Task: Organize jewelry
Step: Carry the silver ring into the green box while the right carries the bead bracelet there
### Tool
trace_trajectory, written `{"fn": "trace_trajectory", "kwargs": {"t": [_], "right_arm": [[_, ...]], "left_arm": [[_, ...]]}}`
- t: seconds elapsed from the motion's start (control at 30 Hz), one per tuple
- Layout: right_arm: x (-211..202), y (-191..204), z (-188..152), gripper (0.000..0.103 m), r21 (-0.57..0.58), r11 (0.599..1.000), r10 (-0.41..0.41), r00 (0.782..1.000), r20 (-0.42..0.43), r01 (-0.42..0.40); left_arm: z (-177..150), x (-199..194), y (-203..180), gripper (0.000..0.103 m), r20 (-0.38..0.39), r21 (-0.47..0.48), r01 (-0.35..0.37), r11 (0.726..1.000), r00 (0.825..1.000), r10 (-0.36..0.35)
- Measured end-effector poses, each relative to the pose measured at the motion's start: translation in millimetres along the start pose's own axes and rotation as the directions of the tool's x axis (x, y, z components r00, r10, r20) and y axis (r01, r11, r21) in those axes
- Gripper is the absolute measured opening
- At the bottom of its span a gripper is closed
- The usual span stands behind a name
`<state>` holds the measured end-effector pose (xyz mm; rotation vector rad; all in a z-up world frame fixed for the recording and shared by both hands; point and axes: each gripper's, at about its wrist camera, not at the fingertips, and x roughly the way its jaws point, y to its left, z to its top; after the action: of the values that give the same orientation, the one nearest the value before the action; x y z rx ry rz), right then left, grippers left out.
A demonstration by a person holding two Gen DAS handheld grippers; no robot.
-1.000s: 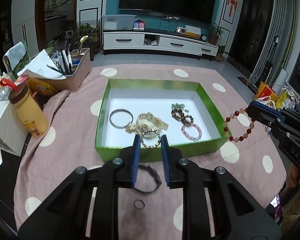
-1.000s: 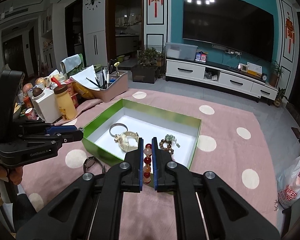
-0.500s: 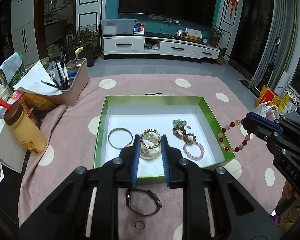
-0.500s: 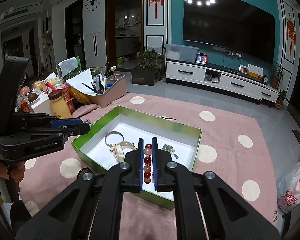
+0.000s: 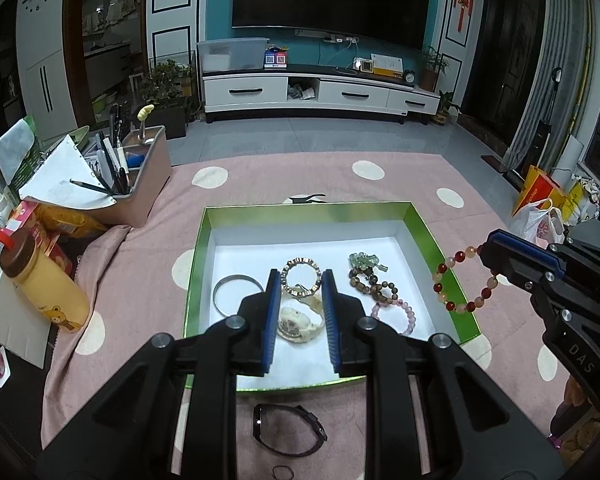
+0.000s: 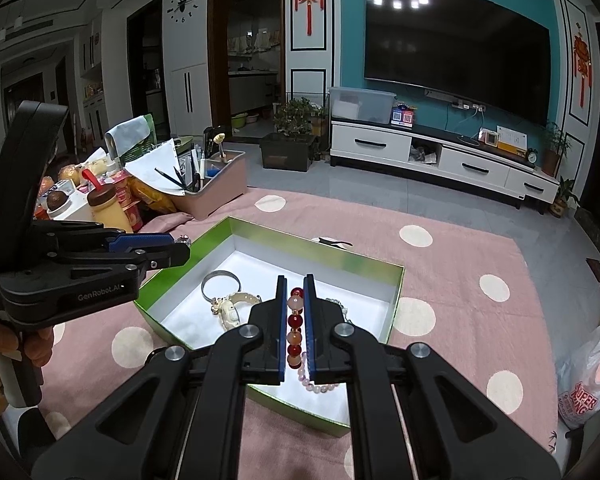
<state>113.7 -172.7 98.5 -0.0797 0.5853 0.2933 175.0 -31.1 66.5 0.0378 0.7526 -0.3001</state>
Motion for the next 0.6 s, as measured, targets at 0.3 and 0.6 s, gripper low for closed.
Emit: {"fn": "trace_trajectory", "kwargs": {"t": [0.3, 0.6], "right_arm": [[17.1, -6.1, 3.4, 0.007, 0.019, 1.0, 0.013, 1.0, -0.015, -0.012], [40.1, -12.2, 6.8, 0.007, 0.041, 0.999, 0.03, 0.999, -0.038, -0.028]], "left_arm": [[8.5, 20.9, -0.4, 0.02, -0.021, 0.005, -0.005, 1.0, 1.0, 0.005], [16.0, 46.8, 4.3, 0.02, -0.056, -0.011, -0.009, 1.0, 0.998, 0.008]]}}
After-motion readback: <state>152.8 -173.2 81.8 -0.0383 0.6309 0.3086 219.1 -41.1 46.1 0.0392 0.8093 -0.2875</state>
